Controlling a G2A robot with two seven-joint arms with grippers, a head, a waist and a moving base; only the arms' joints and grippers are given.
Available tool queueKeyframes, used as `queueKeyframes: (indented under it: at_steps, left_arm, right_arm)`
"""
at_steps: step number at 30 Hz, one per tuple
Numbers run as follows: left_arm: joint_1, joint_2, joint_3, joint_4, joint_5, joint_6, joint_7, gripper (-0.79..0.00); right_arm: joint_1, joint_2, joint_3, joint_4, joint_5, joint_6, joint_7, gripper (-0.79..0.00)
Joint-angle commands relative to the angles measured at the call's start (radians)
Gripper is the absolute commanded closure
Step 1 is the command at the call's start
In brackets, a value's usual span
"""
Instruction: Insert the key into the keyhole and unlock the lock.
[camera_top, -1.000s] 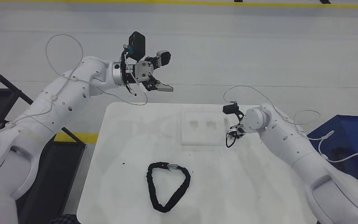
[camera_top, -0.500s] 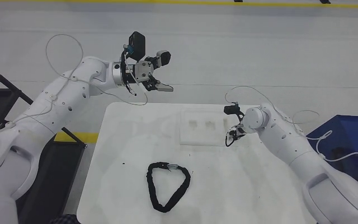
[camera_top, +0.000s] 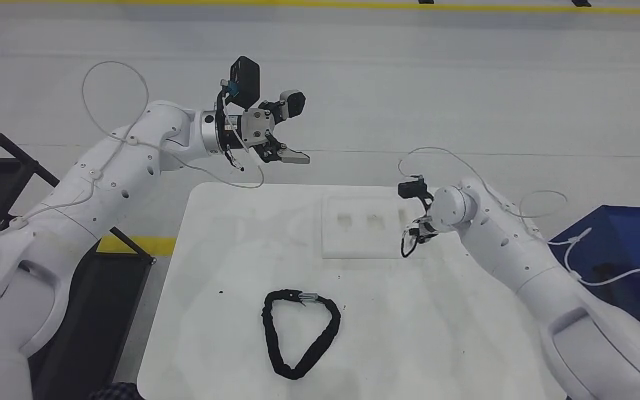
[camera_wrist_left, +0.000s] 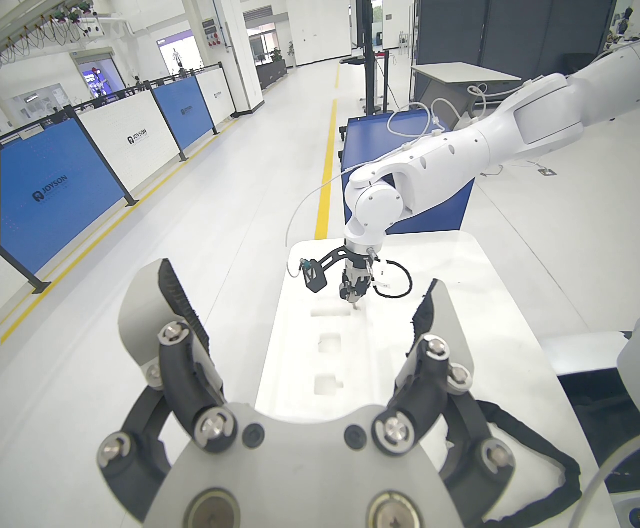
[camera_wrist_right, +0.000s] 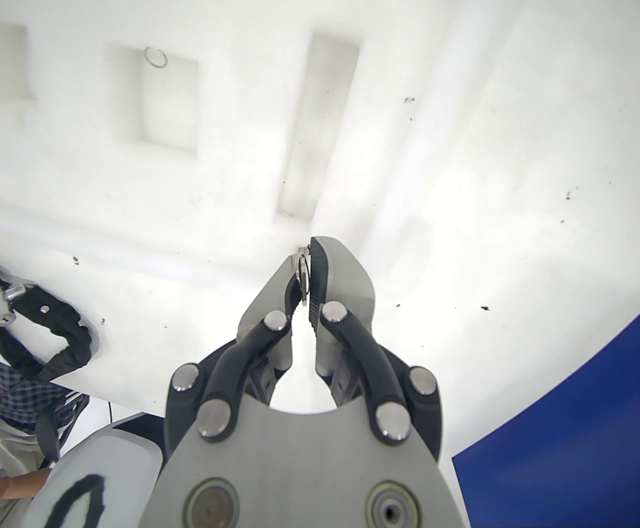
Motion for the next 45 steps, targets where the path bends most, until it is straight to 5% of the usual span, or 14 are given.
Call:
queueKeyframes:
  at_steps: [1, 11, 25, 37, 45]
  left_arm:
    - [0.0, 0.0, 0.0, 0.0, 0.0, 0.0, 0.0, -0.785]
    - [0.0, 0.0, 0.0, 0.0, 0.0, 0.0, 0.0, -0.785]
    - [0.0, 0.0, 0.0, 0.0, 0.0, 0.0, 0.0, -0.785]
    - [0.0, 0.0, 0.0, 0.0, 0.0, 0.0, 0.0, -0.785]
    - [0.0, 0.0, 0.0, 0.0, 0.0, 0.0, 0.0, -0.785]
  right_arm:
    - [-0.005, 0.009, 0.014, -0.04, -0.013, 0.016, 0.012, 0.0]
    - [-0.107, 0.098, 0.197, -0.357, -0.01, 0.038, 0.085, 0.0]
    - [-0.48, 0.216, 0.636, -0.83, 0.23, -0.049, -0.005, 0.0]
    - [-0.64, 0.234, 0.809, -0.809, 0.526, -0.198, -0.108, 0.0]
    - [-0.643, 0.234, 0.812, -0.802, 0.533, -0.204, -0.115, 0.0]
